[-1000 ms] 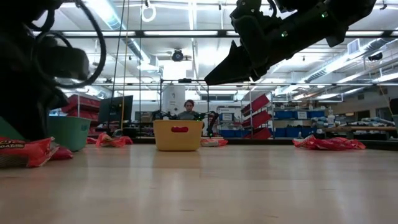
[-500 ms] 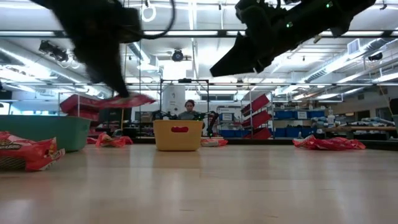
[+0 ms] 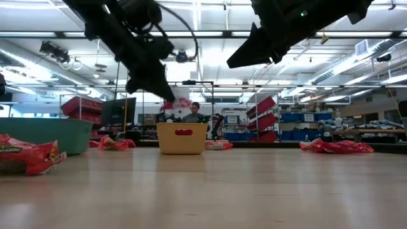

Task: Sort candy
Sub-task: Put the red candy into the yellow bin

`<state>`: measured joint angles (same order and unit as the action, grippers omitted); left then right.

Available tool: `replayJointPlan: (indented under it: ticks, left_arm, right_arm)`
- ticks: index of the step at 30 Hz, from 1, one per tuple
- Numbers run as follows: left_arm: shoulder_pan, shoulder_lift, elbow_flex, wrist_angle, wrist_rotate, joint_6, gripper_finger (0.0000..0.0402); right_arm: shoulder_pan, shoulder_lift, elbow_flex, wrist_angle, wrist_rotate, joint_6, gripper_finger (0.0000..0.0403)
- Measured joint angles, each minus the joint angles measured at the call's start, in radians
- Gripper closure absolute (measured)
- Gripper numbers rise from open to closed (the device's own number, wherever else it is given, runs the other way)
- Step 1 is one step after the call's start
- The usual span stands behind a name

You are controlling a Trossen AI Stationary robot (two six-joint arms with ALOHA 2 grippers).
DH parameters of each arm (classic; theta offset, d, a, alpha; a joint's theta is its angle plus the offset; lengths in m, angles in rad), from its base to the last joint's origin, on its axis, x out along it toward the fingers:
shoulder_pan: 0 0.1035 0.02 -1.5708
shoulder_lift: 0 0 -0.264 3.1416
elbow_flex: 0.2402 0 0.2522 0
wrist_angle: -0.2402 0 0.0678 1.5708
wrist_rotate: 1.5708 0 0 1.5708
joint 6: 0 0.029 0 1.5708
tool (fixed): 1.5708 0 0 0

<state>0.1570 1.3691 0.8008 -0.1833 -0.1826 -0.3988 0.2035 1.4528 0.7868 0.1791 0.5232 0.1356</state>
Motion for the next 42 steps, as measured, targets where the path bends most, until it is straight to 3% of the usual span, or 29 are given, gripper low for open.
replayJointPlan:
  ticks: [9, 13, 25, 28, 32, 38, 42]
  left_arm:
    - [0.009, 0.164, -0.003, 0.144, 0.058, -0.050, 0.0401]
    - [0.013, 0.184, -0.003, 0.167, 0.017, -0.048, 0.0392]
    - [0.006, 0.181, 0.000, 0.143, 0.040, 0.041, 0.0291]
    - [-0.004, 0.169, 0.046, 0.054, 0.047, 0.159, 0.0278]
    - [-0.074, 0.128, 0.117, -0.072, 0.015, 0.209, 0.0299]
    - [-0.221, 0.024, 0.145, -0.206, 0.016, 0.197, 0.0391]
    - [-0.334, -0.034, 0.145, -0.336, 0.021, 0.092, 0.0398]
  right_arm:
    - [0.000, 0.000, 0.000, -0.001, 0.000, 0.001, 0.0345]
    - [0.000, 0.000, 0.000, -0.015, 0.000, 0.011, 0.0345]
    - [0.000, 0.000, 0.000, -0.024, 0.000, 0.021, 0.0345]
    - [0.000, 0.000, 0.000, -0.025, 0.000, 0.020, 0.0345]
    - [-0.001, 0.011, -0.001, 0.003, 0.000, 0.020, 0.0348]
    - [-0.004, 0.088, -0.001, 0.100, -0.010, -0.019, 0.0387]
    - [-0.004, 0.156, 0.000, 0.216, -0.075, -0.040, 0.0397]
